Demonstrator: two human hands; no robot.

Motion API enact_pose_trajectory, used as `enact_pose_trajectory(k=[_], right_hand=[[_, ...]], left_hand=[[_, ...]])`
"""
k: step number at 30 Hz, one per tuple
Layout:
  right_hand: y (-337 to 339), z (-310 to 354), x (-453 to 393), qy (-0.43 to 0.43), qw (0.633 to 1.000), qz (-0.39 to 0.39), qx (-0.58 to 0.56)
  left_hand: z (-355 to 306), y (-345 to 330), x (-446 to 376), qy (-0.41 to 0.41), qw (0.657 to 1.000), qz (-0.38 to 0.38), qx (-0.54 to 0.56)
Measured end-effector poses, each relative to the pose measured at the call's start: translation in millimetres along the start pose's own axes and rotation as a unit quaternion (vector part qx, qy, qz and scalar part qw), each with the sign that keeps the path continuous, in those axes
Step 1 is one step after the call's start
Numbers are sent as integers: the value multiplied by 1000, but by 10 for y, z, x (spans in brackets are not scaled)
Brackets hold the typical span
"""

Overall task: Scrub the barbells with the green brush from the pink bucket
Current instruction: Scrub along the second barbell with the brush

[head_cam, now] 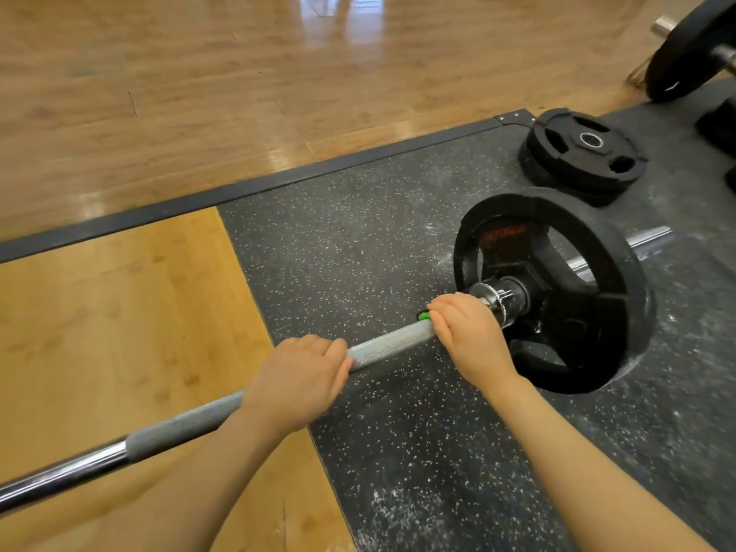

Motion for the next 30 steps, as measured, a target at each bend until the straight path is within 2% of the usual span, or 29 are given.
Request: enact_pose_trajectory(k=[4,9,12,15,18,23,27,30], right_hand=[[-38,96,-17,11,999,-35,-2],[-94,135,-39,80,997,-13,17],[18,-81,-50,84,996,-17,14],[1,-216,-48,61,998,-5,28],[-69,-252,-77,-15,1000,10,12],[-1,-236,136,-120,992,-37,-2],[35,-253,271,-143,988,-62,-3],[25,-278,175,-152,987,-52,-7]], left_hand=[[30,-14,1,7,1000,-2,3],[55,-27,-1,11,1000,-13,8],[60,-37,-1,9,1000,-11,6],[78,-54,-8,10,1000,-14,3],[76,-52,-10,7,1000,-15,4],[84,-43,-10,13,1000,-13,-2],[67,-43,1,17,1000,-11,0],[51,-54,9,12,1000,-6,-6]])
Point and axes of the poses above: each hand's wrist, its own x-axis away from the middle knuckle, its own y-axis out of the back of the hand, z = x × y, the point moved 8 cm from there along -x, towards the middle knuckle, and after that the axes turned 14 degrees about -z, right-handed, at the moved point
